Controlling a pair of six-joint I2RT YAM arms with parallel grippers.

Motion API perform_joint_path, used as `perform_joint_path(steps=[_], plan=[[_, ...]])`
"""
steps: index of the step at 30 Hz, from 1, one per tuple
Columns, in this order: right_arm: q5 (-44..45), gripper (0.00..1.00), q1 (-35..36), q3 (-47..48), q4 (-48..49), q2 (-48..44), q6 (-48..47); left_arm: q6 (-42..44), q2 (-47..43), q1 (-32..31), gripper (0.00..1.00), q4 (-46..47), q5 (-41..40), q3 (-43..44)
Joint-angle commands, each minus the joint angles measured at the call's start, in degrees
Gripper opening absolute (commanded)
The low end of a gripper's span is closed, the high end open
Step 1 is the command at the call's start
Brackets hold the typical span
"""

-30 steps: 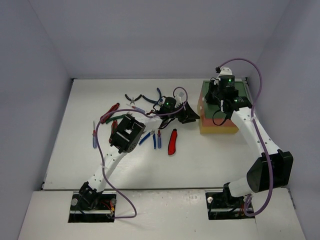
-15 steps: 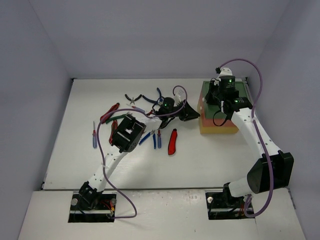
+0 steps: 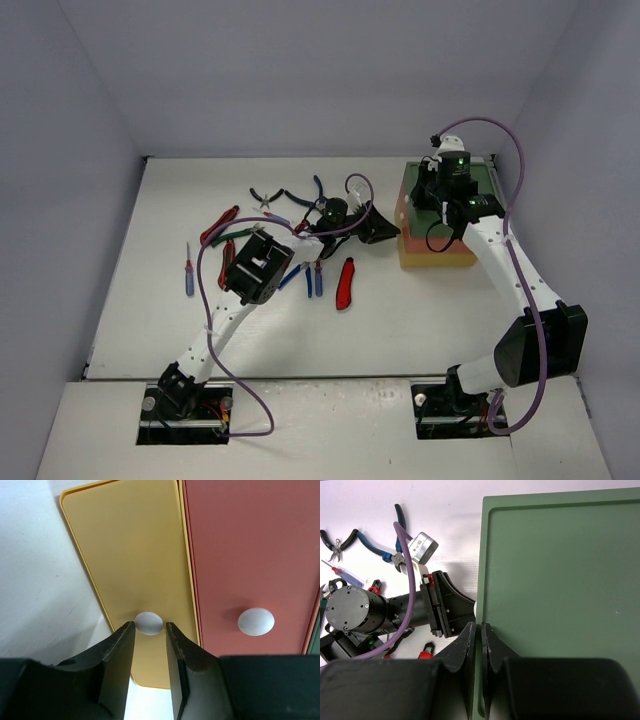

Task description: Sort the tools into containers

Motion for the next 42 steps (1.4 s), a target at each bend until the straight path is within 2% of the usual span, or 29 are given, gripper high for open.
perform_joint_path(steps=[1, 7, 8, 9, 11, 17, 22, 34, 42], plan=[[-3.7, 0.00, 0.3, -0.6, -0.3, -2.1, 0.0, -2.9, -1.6, -0.6, 0.29, 10.3, 0.3, 4.4], [-3.8, 0.00, 0.3, -0.6, -0.2, -2.1, -0.1, -4.7, -1.4, -0.6, 0.27, 13.1, 0.0, 4.1], [-3.8, 0.00, 0.3, -0.7, -0.2, -2.1, -0.1, -4.7, -1.4, -0.6, 0.24, 13.6, -0.2, 4.0], [-3.8, 0.00, 0.3, -0.7, -0.3, -2.1, -0.1, -4.9, -1.3, -0.6, 0.17, 13.8, -0.4, 4.0], [-3.8, 0.00, 0.3, -0.9, -0.3, -2.2, -0.2, -4.9, -1.3, -0.6, 0.12, 13.9, -0.4, 4.1], [-3.4, 0.00, 0.2, -1.4, -0.2, -2.8, -0.7, -5.4, -2.0, -0.5, 0.06, 15.5, -0.6, 2.3], [-3.5, 0.00, -0.9, -1.7, -0.2, -3.2, -1.0, -4.5, -5.1, 0.5, 0.00, 15.4, -1.3, -2.5], [-0.6, 0.00, -2.9, -2.8, -0.3, -4.0, -1.9, -2.6, -12.1, 4.3, 0.00, 11.4, 0.7, -11.3], [3.3, 0.00, -3.1, -3.1, -0.3, -4.2, -2.6, 0.0, -18.1, 7.0, 0.00, 10.0, 2.6, -20.7]])
